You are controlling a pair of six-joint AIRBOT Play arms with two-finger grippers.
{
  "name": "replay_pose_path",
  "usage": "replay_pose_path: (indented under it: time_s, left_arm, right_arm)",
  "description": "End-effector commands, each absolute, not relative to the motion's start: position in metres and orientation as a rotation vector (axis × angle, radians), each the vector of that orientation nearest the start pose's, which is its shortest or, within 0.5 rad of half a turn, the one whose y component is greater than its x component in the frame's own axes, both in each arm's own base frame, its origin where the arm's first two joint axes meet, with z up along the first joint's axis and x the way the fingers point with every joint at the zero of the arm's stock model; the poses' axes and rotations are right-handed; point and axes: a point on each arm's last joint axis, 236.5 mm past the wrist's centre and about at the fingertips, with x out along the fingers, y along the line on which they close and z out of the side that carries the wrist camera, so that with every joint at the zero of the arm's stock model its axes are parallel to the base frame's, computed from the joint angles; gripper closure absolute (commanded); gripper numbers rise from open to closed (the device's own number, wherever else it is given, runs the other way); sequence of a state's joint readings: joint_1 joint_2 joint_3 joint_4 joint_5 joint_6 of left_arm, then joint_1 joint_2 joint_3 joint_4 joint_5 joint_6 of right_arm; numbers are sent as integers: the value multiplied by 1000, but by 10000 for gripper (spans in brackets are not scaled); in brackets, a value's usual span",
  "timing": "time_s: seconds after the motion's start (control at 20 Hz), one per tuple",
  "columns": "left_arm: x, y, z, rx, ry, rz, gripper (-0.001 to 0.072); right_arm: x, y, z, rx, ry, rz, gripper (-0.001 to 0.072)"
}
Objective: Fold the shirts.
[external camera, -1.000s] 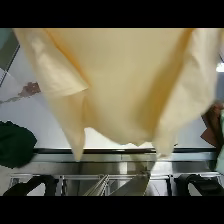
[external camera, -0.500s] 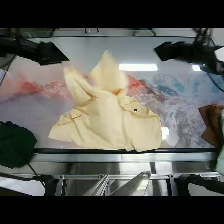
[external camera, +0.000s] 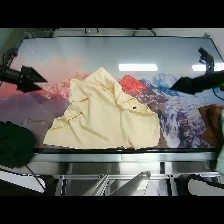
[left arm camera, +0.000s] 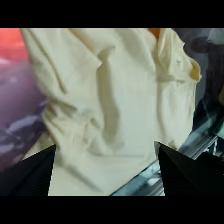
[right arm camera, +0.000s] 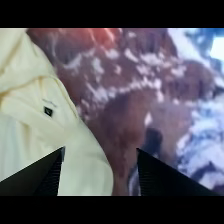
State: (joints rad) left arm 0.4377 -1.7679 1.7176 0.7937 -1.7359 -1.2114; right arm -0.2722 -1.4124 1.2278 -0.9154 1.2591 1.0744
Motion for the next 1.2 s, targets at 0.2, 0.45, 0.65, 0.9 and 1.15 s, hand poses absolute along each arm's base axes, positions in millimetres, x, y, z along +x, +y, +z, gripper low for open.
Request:
replay_pose_path:
  time_s: [0.2,0.45,0.65,0.9,1.15]
  left_arm:
    - [312,47,-32,-773,1584,-353,12]
    - [269,20,-55,-853,1724,-387,13]
    - [255,24,-70,-829,1768,-346,13]
    - [254,28,-72,-848,1774,-310,13]
    - [225,45,-94,-578,1968,-169,12]
  right_arm:
    - [277,57,-94,582,1519,485,195]
    - [265,91,-115,623,1498,527,222]
    - [282,124,-120,671,1446,573,447]
    - [306,97,-106,670,1358,532,696]
    - [311,54,-93,777,1294,461,695]
